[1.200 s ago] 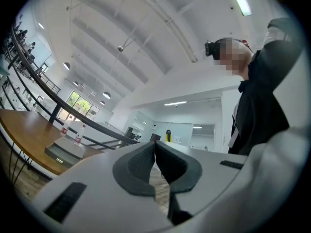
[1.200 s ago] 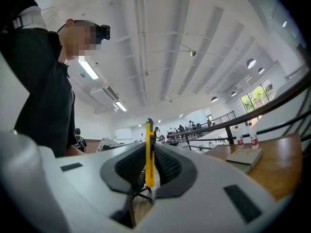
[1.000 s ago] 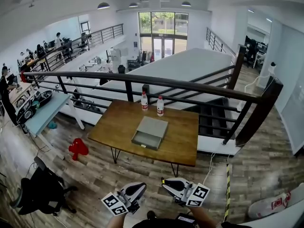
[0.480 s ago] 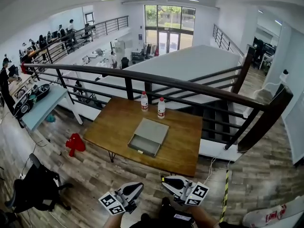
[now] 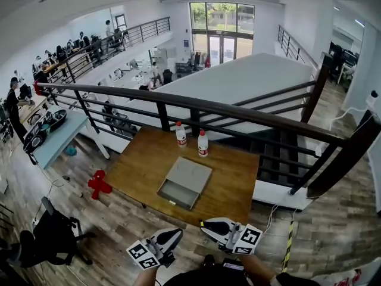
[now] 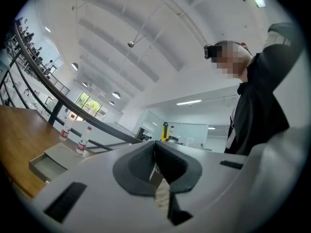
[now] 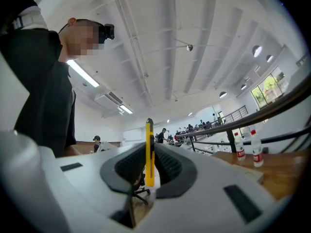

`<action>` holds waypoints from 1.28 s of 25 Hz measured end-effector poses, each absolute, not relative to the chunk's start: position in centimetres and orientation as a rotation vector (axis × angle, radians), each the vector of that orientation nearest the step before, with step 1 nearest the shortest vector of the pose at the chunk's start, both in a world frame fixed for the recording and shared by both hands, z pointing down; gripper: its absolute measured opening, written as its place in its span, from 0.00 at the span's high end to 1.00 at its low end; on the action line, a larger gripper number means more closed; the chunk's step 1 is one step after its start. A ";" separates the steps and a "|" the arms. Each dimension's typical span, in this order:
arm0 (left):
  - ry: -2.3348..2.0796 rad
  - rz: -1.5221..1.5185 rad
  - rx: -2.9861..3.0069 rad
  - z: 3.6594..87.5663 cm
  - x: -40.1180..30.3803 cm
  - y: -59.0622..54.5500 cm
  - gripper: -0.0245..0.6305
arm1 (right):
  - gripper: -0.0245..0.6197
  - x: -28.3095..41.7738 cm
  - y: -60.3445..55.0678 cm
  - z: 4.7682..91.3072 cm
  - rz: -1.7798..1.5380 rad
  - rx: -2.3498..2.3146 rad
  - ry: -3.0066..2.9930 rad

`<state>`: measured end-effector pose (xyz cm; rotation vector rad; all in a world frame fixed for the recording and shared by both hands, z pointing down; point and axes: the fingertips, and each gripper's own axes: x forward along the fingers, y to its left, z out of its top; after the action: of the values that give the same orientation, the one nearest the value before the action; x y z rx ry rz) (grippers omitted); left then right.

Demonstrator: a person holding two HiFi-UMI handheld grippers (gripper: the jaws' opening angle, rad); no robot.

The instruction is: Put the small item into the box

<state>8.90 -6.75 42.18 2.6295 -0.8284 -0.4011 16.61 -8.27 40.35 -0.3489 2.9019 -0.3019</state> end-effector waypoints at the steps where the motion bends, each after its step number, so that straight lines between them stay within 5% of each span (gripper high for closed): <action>1: -0.838 -0.399 2.633 42.1 9.2 -7.3 0.94 | 0.87 17.0 -8.8 40.5 -0.307 -0.340 2.904; 17: -0.942 -0.422 2.642 41.8 7.7 -15.9 0.94 | 0.87 18.6 -16.6 41.8 -0.317 -0.321 2.929; 32: -0.811 -0.412 2.621 43.6 -3.4 -25.1 0.94 | 0.87 8.1 -25.5 42.7 -0.353 -0.497 2.972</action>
<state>-3.38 -25.09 43.64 2.6210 -0.8109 -0.4121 8.07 -25.51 42.74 -0.4968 2.9721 -0.3534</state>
